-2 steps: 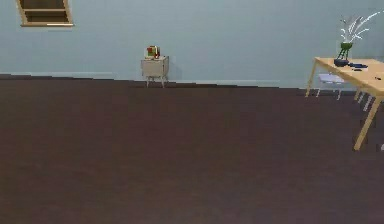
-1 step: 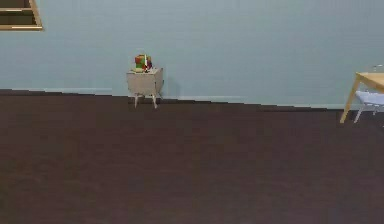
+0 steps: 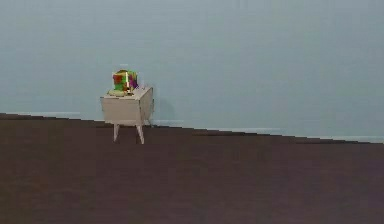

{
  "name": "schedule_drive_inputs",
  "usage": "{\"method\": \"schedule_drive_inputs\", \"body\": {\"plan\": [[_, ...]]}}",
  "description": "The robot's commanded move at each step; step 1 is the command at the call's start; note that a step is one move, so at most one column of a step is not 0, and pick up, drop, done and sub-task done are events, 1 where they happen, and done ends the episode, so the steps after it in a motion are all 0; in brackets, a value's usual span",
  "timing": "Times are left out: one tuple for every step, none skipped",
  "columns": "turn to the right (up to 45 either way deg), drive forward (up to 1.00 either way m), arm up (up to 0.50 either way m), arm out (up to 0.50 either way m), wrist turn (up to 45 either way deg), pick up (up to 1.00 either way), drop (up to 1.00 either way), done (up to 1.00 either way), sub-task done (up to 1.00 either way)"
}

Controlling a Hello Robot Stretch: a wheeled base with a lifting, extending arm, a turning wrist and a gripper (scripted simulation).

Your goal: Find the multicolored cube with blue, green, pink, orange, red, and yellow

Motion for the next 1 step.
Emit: {"method": "schedule_drive_inputs", "body": {"plan": [[0.0,1.00,0.00,0.00,0.0,0.00,0.00,0.00,0.00]]}}
